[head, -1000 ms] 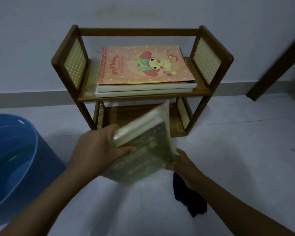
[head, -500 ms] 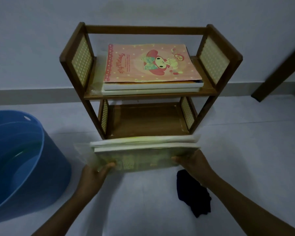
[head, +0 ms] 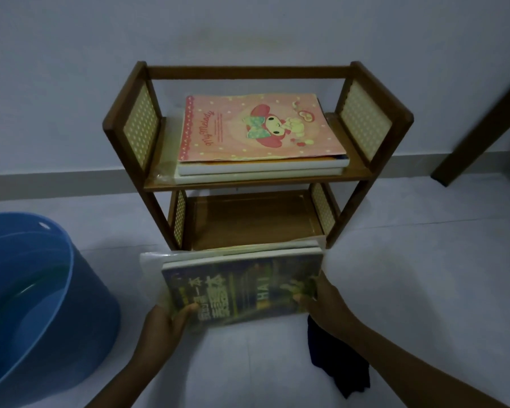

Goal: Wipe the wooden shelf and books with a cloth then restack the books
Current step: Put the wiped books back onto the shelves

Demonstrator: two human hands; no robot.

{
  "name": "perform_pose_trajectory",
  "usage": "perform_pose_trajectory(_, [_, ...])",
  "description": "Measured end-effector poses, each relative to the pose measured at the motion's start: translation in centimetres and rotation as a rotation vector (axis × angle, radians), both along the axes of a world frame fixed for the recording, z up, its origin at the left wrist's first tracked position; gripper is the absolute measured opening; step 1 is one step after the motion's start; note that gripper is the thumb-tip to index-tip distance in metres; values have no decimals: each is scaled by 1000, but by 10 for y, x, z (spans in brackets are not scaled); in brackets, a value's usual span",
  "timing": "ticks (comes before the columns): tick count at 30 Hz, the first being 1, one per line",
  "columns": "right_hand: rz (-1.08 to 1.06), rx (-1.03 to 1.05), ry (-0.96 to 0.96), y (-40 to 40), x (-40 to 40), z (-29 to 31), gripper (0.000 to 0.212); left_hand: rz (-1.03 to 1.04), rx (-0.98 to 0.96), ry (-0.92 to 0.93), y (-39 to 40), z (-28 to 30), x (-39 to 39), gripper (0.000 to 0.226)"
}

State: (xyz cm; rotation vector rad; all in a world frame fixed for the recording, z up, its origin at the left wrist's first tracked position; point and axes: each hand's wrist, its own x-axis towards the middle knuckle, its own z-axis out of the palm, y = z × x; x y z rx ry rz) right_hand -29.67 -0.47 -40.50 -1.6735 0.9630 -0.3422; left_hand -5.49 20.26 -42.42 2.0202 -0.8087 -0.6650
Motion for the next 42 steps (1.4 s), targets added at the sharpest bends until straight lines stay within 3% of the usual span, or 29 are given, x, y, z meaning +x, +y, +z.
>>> perform_pose_trajectory(4, [-13,0,-66,-10,-14,-2,50,-42,12,-67,-15,6,-1,19])
perform_pose_trajectory(12, [-74,152,-75,-68,7,12,46,-18,38,-24,-92,20,20,31])
perform_pose_trajectory(15, [-105,175,-57,-86,23,14,41,-31,84,26,-118,22,34,19])
perform_pose_trajectory(19, [-150,111,57,-113,51,-1,30,18,148,38,-149,18,52,19])
perform_pose_trajectory(25, [-221,68,67,-131,82,-13,30,59,192,13,-178,4,68,17])
perform_pose_trajectory(29, [-278,-49,79,-129,92,-26,42,25,232,-30,-188,-6,79,19])
perform_pose_trajectory(33, [-245,-142,133,-127,89,-36,44,-33,223,-60,-185,-20,90,34])
perform_pose_trajectory(36, [-87,-101,41,-130,71,-43,52,-120,15,72,-166,-15,88,78])
perform_pose_trajectory(38, [43,-13,-68,-128,55,-42,68,-207,-57,55,-150,-14,81,97])
perform_pose_trajectory(42, [222,-67,57,-125,32,-42,95,-278,34,-147,-126,-17,64,97])
